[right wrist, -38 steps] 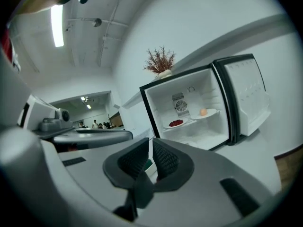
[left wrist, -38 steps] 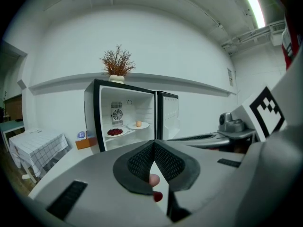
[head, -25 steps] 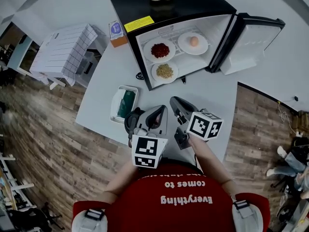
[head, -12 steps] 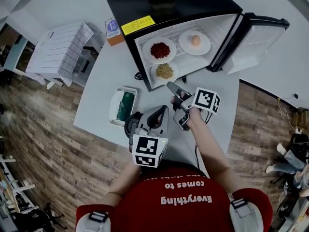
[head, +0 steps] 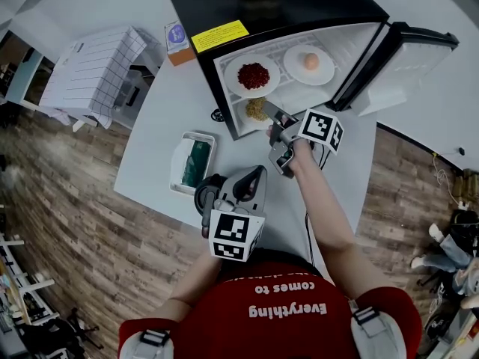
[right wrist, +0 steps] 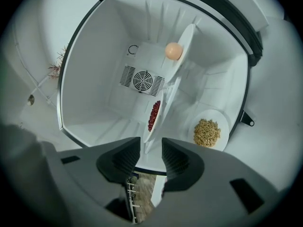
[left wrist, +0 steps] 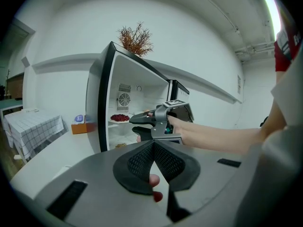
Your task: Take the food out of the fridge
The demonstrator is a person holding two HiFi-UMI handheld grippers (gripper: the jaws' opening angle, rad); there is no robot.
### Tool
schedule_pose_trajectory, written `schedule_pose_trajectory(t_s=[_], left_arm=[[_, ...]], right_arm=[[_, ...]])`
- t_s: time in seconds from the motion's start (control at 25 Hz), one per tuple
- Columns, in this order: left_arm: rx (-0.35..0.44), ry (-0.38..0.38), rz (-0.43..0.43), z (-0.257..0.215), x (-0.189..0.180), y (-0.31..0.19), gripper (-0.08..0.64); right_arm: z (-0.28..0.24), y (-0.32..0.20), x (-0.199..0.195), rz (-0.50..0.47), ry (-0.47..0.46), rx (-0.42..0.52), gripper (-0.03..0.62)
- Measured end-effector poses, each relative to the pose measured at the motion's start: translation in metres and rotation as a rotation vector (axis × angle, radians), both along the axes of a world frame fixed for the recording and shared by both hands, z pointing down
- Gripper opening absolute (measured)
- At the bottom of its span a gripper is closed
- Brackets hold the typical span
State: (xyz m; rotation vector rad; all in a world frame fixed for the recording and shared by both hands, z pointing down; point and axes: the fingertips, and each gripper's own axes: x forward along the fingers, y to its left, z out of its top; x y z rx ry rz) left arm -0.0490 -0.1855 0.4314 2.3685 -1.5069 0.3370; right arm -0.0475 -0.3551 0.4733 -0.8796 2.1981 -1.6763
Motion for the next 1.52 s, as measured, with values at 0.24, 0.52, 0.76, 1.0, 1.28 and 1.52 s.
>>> schedule_pose_trajectory(t_s=[0.24, 0.52, 0.76, 1.0, 1.28, 1.52], left_arm=[[-0.015, -0.001, 0.019, 0.007, 0.003, -0.002, 0.003], [-0.029, -0.002, 0.029, 0.013, 0.007, 0.001, 0.003], [-0.033, -0.009, 0.025, 0.015, 0.005, 0.002, 0.002], [-0.036, -0.015, 0.031, 0.015, 0.007, 0.005, 0.002], [-0.025, -0.028, 0.023, 0.011, 0.003, 0.01, 0.003], [-0.012, -0.037, 0.011, 0.005, -0.002, 0.016, 0.002]], right_arm=[[0.003, -0.027, -0.003, 0.049, -0.037, -0.03, 0.127], [0.007, -0.049, -0.008, 0.055, -0.067, -0.061, 0.127], [0.014, -0.05, -0.006, 0.071, -0.069, -0.08, 0.103], [0.009, -0.05, -0.004, 0.071, -0.126, -0.109, 0.037], [0.005, -0.044, 0.0, 0.072, -0.166, -0.126, 0.026], [-0.006, -0.031, 0.01, 0.081, -0.243, -0.136, 0.026]])
